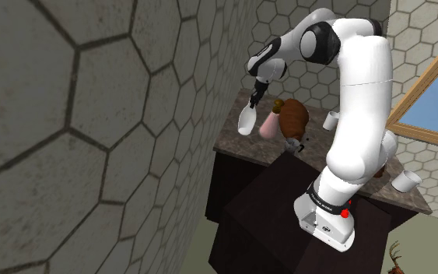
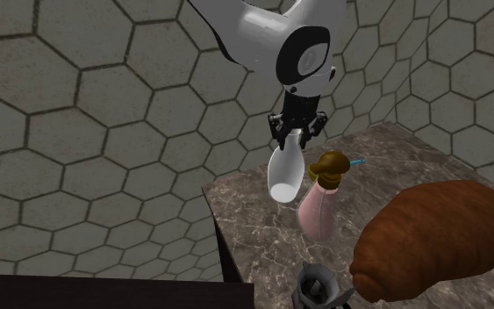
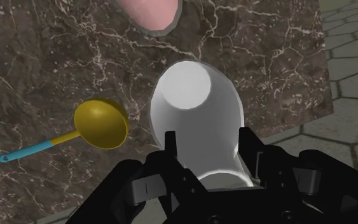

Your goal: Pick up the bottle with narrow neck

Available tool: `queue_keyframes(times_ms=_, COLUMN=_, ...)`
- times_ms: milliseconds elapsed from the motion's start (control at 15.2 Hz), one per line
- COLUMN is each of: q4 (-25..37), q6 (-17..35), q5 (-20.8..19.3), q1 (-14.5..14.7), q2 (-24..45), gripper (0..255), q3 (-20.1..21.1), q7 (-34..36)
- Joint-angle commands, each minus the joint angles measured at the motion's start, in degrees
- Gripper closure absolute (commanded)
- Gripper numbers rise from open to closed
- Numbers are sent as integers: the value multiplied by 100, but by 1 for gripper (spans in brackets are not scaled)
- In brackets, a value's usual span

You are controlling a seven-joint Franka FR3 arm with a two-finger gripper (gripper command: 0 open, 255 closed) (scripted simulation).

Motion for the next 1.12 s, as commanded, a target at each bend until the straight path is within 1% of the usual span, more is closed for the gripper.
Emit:
queue_keyframes(times_ms=0, q4=-3, q6=-1, q5=-1, q1=0, q2=9, gripper=255, q3=1, q7=1)
queue_keyframes(times_ms=132, q4=-16, q6=-4, q5=-7, q1=8, q2=-9, gripper=255, q3=-3, q7=8)
queue_keyframes(times_ms=1056, q4=166, q6=-791, q5=-379, q1=161, q2=-657, gripper=255, q3=-229, q7=276)
